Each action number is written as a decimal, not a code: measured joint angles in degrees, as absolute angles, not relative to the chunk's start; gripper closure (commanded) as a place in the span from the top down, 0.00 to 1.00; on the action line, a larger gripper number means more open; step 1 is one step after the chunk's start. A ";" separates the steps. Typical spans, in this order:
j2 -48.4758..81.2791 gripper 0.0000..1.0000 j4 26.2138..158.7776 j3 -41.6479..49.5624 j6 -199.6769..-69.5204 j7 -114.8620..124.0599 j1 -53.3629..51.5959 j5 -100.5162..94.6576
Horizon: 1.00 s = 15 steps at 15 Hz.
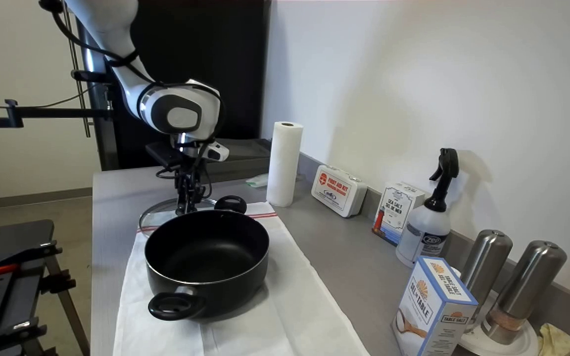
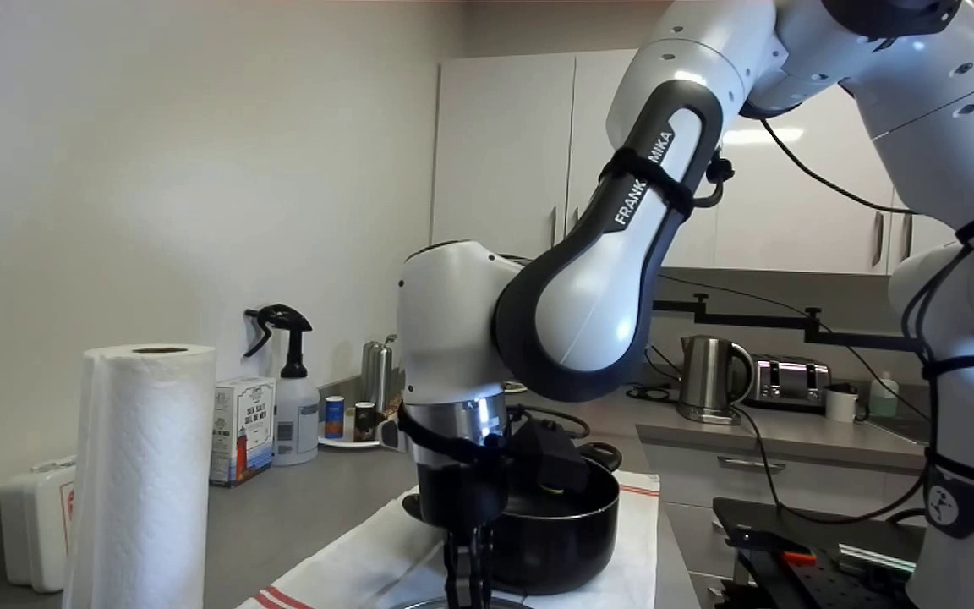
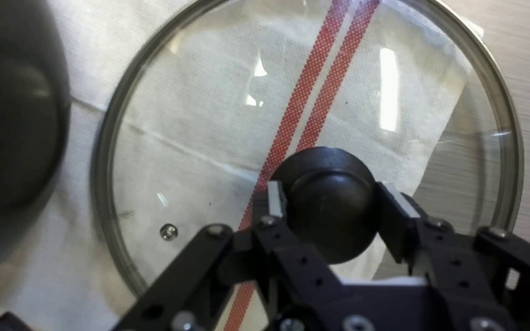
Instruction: Cover the pot
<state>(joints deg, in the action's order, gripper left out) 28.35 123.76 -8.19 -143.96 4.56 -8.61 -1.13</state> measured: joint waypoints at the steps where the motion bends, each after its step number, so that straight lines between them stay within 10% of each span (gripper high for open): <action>1: 28.44 0.25 123.76 -8.17 -144.06 4.56 -8.64 -1.20; 15: 18.17 0.25 128.66 -11.41 -141.85 4.33 -12.82 -1.81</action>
<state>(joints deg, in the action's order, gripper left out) 18.17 128.66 -11.41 -141.85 4.33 -12.82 -1.81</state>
